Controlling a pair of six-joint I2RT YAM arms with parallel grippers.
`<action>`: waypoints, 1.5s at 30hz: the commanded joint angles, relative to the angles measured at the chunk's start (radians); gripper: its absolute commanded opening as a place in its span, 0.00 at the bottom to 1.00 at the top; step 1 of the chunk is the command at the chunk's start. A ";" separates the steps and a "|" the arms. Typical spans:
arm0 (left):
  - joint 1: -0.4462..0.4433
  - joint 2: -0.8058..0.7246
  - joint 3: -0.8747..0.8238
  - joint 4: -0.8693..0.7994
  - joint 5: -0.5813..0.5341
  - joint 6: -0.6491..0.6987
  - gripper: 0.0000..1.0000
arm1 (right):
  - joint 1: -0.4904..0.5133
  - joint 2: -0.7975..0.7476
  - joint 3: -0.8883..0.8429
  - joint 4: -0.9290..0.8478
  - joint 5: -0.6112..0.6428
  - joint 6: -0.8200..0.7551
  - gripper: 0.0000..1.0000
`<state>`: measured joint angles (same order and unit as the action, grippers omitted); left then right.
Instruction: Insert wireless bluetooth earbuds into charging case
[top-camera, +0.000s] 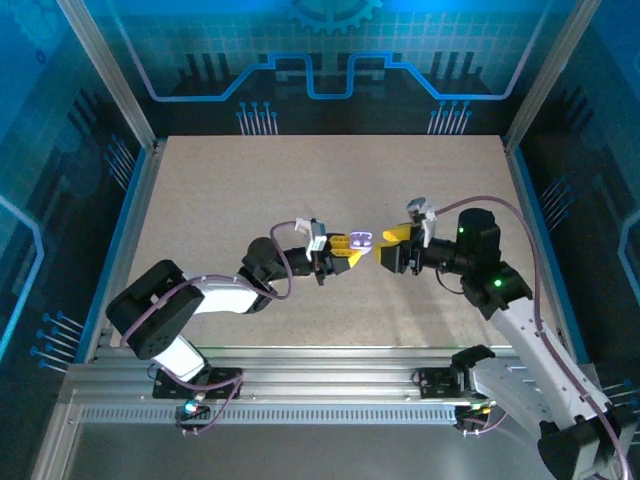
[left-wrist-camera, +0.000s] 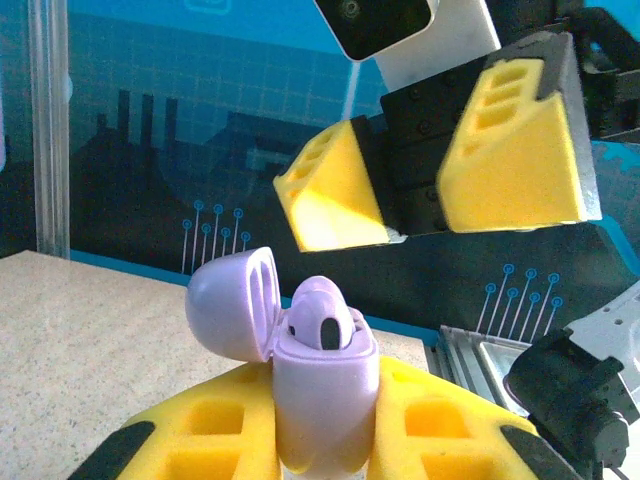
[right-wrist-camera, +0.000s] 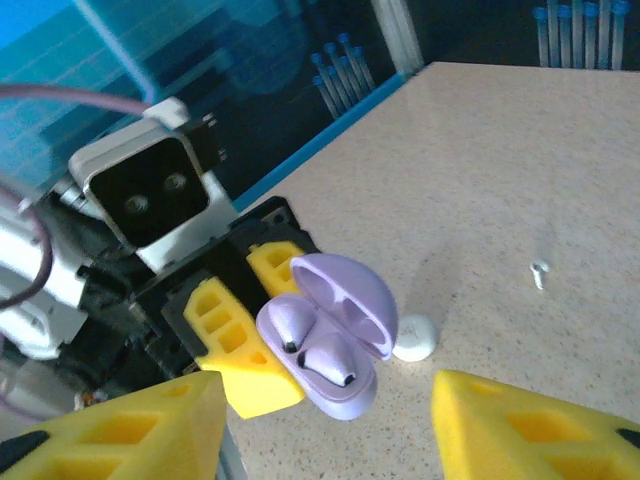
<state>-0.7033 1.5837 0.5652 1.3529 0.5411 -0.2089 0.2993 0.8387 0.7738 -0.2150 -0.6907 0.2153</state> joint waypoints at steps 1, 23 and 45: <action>-0.005 -0.037 -0.018 0.045 0.039 0.032 0.19 | -0.040 0.038 0.052 -0.050 -0.201 -0.231 0.62; -0.008 -0.051 -0.019 0.045 0.041 0.036 0.19 | -0.054 0.199 0.171 -0.281 -0.368 -0.750 0.66; -0.008 -0.065 -0.025 0.045 0.036 0.056 0.19 | -0.109 0.135 0.125 -0.219 -0.271 -0.680 0.65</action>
<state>-0.7044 1.5475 0.5526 1.3598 0.5587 -0.1806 0.2054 0.9676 0.9089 -0.4400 -0.9756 -0.4900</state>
